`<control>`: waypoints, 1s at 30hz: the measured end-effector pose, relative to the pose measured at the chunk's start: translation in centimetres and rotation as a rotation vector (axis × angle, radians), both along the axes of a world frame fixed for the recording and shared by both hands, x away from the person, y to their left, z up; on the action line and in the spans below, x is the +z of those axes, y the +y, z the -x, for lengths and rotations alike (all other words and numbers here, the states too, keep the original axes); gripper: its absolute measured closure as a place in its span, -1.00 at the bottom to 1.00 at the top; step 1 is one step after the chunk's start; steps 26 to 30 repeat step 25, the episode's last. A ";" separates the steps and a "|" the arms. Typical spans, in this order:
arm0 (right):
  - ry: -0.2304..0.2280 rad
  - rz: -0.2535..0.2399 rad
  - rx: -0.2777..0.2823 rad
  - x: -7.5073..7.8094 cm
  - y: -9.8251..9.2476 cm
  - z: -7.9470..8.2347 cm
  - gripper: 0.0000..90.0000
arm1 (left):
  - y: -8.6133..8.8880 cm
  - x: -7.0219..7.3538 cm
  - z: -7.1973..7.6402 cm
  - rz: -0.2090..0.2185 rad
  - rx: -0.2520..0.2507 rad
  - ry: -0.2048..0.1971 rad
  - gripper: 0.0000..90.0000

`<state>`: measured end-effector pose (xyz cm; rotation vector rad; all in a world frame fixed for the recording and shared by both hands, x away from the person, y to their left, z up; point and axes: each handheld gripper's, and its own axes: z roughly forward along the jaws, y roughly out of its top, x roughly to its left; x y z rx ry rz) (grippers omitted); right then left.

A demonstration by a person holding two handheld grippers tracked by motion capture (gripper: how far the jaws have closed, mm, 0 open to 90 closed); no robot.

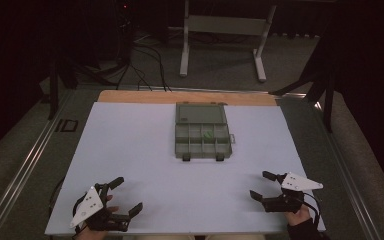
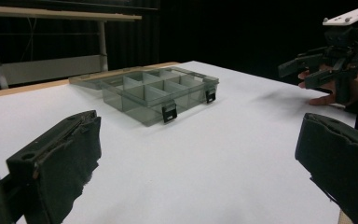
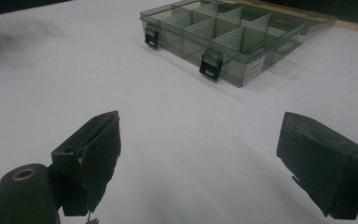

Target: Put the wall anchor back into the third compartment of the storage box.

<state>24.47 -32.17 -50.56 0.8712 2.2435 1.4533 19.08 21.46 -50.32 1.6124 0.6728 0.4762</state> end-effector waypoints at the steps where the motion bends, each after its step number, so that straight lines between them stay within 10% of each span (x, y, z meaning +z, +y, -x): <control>1: -0.003 0.004 0.000 0.0 0.0 0.0 -0.70 | 0.0 0.0 0.0 0.000 0.001 0.002 -1.00; 30: -0.018 0.043 0.006 -0.1 0.4 0.1 -0.70 | 0.0 0.0 0.0 0.008 0.001 0.003 -0.99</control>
